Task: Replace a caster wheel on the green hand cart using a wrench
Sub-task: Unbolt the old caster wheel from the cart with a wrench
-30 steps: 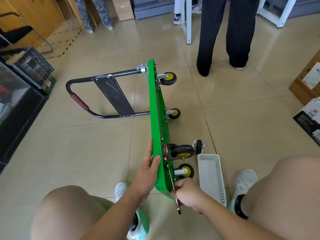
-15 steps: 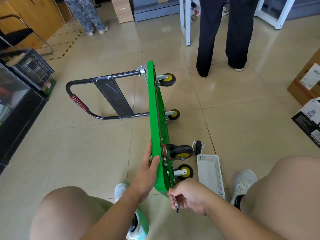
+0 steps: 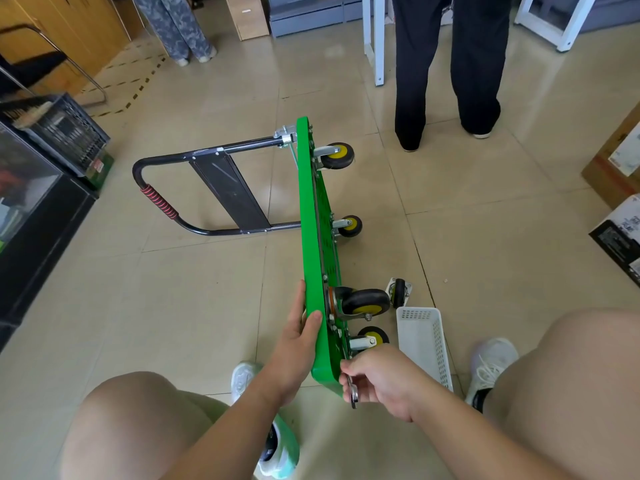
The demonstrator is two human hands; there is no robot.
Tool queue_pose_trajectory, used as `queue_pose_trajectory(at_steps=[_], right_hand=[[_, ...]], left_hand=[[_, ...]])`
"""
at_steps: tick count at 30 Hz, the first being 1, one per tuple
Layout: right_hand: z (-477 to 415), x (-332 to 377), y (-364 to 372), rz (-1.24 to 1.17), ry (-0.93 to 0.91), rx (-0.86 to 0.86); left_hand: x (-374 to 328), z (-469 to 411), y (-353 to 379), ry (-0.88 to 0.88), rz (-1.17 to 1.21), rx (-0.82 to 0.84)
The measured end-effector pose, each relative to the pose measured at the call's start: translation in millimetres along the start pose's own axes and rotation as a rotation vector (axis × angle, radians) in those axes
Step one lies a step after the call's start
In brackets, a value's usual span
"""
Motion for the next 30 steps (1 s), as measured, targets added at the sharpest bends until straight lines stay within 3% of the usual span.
queue_pose_trajectory(at_steps=[22, 30], right_hand=[[-15.2, 16.9, 17.2, -0.270, -0.033, 0.177], [-18.7, 12.3, 14.6, -0.168, 0.012, 0.184]], left_hand=[[-2.1, 2.3, 1.1, 0.005, -0.005, -0.030], [-3.0, 3.0, 0.9, -0.007, -0.018, -0.042]])
Point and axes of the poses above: each hand's wrist, its own z-axis away from the middle knuckle, its own y-axis out of the palm, x = y × z, the point moved 5 cm from there along -z, towards the middle knuckle, and after that the axes turned 5 degrees about x, right-handed, at the moved point
